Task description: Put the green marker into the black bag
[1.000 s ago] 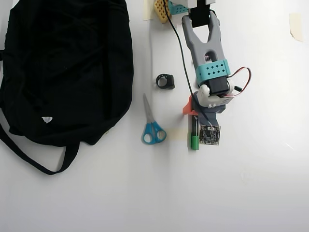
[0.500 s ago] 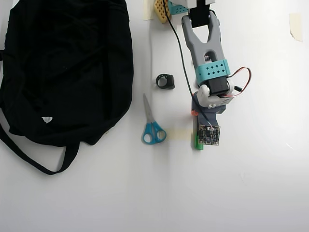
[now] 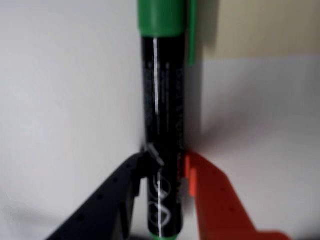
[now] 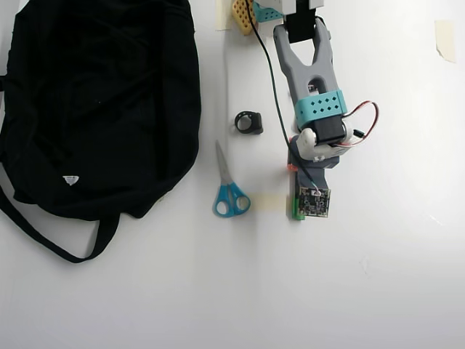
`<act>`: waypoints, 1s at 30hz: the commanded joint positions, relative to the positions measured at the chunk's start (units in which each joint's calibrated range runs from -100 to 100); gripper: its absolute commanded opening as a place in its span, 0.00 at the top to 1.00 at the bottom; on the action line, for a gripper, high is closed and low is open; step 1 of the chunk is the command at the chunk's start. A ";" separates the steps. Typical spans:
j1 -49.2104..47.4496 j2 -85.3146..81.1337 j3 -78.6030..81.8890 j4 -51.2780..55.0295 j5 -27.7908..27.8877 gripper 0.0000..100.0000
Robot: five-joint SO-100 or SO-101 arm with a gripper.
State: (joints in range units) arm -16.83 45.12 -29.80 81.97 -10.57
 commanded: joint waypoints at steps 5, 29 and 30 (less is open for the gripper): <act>0.07 -1.55 -11.00 10.71 0.14 0.98; 0.37 -23.46 2.48 17.60 0.09 0.98; 0.45 -25.54 4.91 17.60 0.09 0.98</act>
State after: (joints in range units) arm -16.83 28.77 -30.27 98.97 -10.48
